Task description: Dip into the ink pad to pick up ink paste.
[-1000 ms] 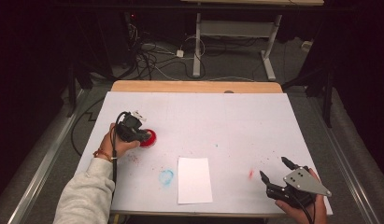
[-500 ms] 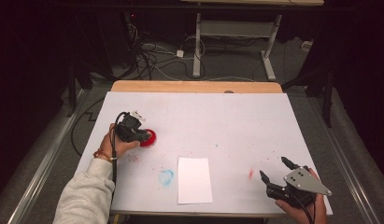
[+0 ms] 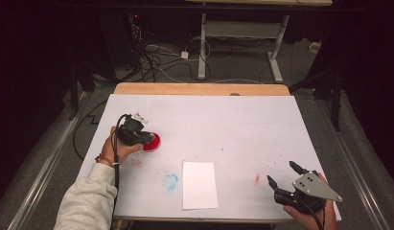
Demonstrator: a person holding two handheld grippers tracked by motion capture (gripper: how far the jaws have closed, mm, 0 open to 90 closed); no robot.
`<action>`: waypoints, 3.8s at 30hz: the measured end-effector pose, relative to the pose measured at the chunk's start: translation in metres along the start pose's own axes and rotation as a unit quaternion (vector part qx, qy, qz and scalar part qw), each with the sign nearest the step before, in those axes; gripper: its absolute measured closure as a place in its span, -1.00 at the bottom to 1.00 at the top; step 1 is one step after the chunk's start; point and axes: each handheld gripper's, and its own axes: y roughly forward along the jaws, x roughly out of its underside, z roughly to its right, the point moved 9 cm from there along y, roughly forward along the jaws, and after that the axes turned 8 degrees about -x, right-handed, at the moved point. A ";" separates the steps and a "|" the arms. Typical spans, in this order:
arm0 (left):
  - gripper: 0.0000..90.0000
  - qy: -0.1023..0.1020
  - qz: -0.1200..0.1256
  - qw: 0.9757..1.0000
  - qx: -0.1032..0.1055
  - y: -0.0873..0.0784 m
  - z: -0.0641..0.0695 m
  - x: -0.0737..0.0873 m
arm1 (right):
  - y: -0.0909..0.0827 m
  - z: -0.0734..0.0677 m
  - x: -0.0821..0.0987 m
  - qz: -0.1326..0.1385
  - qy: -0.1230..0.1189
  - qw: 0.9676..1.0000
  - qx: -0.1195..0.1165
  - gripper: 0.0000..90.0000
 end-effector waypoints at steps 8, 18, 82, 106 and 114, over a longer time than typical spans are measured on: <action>0.64 -0.003 0.059 0.998 -0.011 -0.050 -0.006 -0.013 | 0.000 -0.001 0.001 0.000 0.005 1.000 -0.006 -0.53; 0.64 0.005 0.074 0.997 -0.026 -0.069 -0.005 -0.020 | -0.001 -0.004 0.003 -0.004 0.001 1.000 -0.013 -0.52; 0.64 0.006 0.089 0.995 -0.046 -0.068 0.007 -0.027 | 0.000 0.000 0.010 -0.028 -0.005 1.000 0.000 -0.52; 0.64 0.001 0.002 1.000 -0.014 0.003 -0.001 0.005 | 0.001 -0.002 0.010 -0.030 -0.014 0.999 -0.005 -0.52; 0.64 -0.008 -0.010 1.000 0.001 0.012 0.000 0.010 | 0.001 -0.003 0.010 -0.025 -0.012 1.000 -0.012 -0.53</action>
